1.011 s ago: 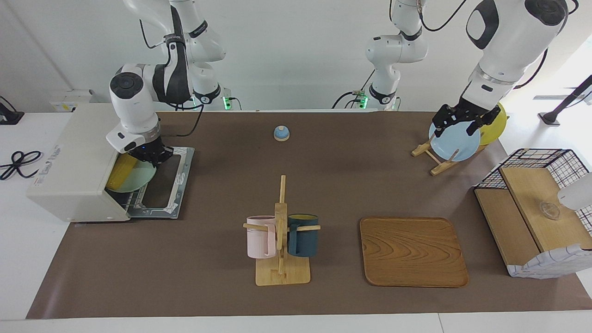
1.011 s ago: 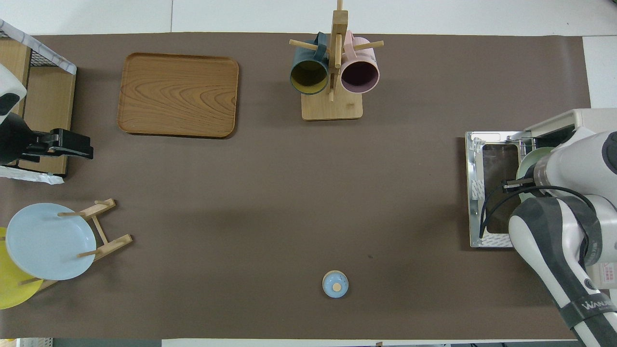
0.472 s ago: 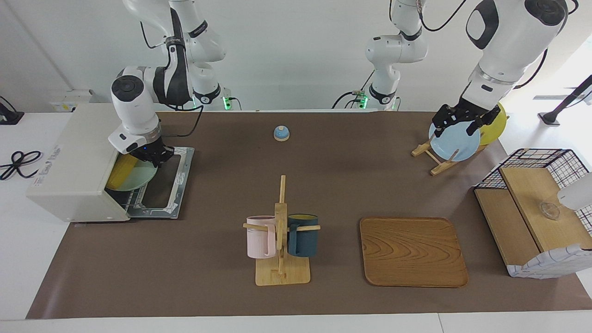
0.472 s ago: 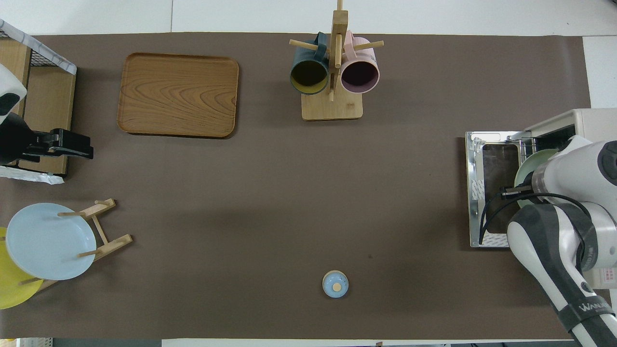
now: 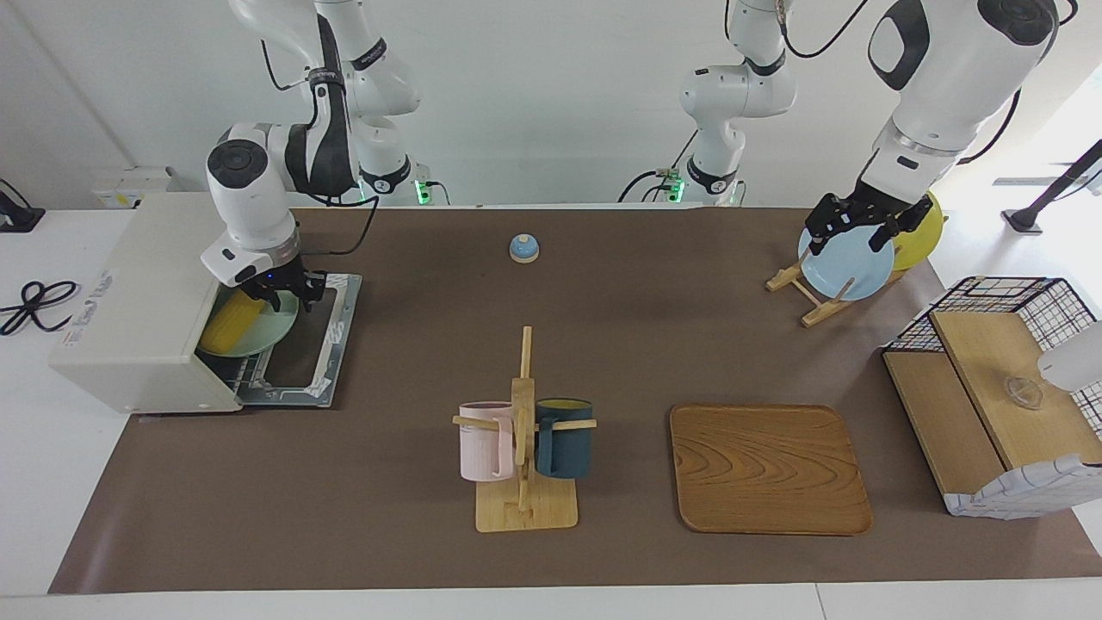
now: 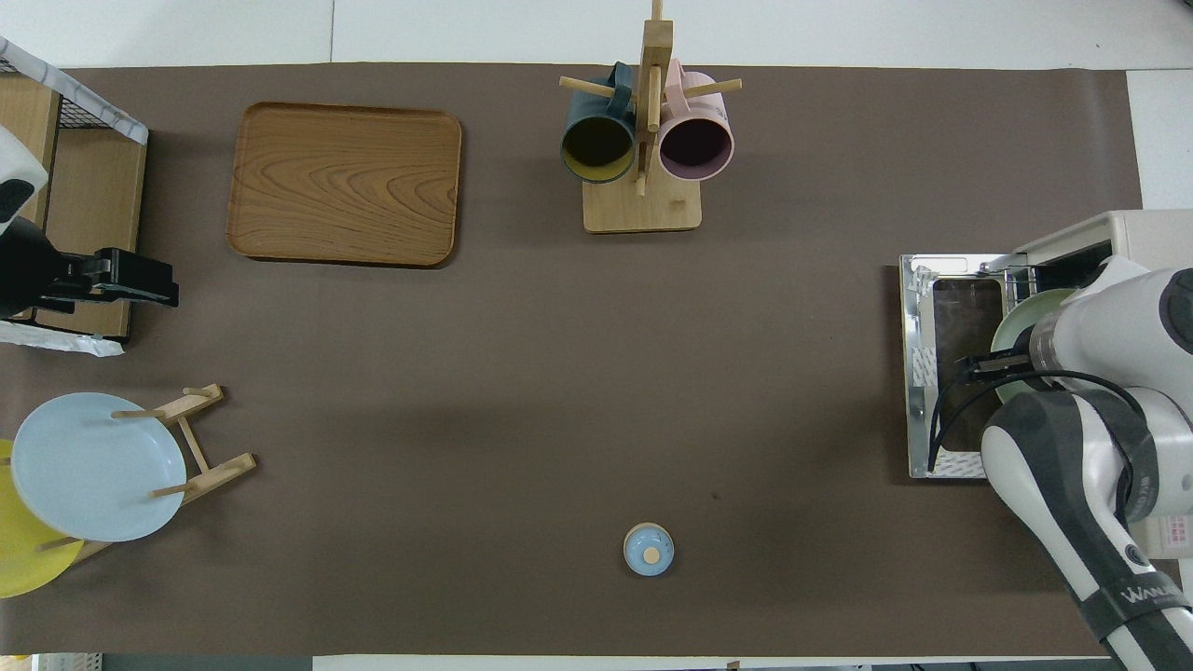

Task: Put corn in oven
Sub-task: 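Release the corn inside the oven and withdraw the right gripper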

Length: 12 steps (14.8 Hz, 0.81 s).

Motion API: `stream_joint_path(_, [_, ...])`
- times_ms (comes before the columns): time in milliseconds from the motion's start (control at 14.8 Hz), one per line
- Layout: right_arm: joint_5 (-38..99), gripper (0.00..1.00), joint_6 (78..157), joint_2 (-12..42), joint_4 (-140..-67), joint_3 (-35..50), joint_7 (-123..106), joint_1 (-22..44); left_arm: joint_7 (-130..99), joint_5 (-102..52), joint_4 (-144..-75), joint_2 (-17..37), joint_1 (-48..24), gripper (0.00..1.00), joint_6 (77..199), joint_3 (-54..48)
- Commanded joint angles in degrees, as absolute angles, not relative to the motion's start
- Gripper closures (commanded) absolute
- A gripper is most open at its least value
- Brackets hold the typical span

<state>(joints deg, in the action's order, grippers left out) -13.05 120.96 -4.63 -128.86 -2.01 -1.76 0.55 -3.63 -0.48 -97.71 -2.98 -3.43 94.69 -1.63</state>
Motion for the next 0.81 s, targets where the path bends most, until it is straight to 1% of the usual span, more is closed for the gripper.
stream_joint_path(0, [-12.2, 0.58, 115.6, -4.7, -125.9, -1.4, 2.6, 5.3, -3.3, 0.6, -97.6, -3.5, -3.0, 0.00, 94.2, -1.9])
stream_joint_path(67, [-10.7, 0.86, 115.7, -5.1, -126.9, -1.3, 5.4, 5.7, -3.4, 0.6, -97.6, -3.6, -3.0, 0.00, 94.7, -2.0])
stream_joint_path(135, [-7.8, 1.00, 116.0, -5.2, -128.2, -1.3, 7.4, 6.1, -3.5, 0.6, -97.6, -3.6, -3.0, 0.00, 94.7, -2.0])
stream_joint_path(270, [-3.4, 1.00, 116.9, -4.7, -129.7, -1.4, 10.0, 6.4, -3.5, 0.6, -97.6, -3.6, -2.8, 0.00, 94.7, -1.9])
stream_joint_path(404, [-2.9, 1.00, 120.1, -4.5, -132.3, -1.3, 11.2, 6.6, -3.3, 0.6, -97.6, -3.6, -2.8, 0.00, 94.8, -1.9])
stream_joint_path(539, [-2.6, 1.00, 123.6, -4.3, -134.7, -1.4, 13.3, 8.8, -3.3, 0.6, -97.6, -3.7, -2.7, 0.00, 94.7, -1.9])
stream_joint_path(742, [-2.6, 1.00, 128.6, -2.7, -137.6, -1.4, 13.2, 7.9, -3.4, 0.6, -97.7, -3.7, -2.7, 0.00, 94.2, -1.9])
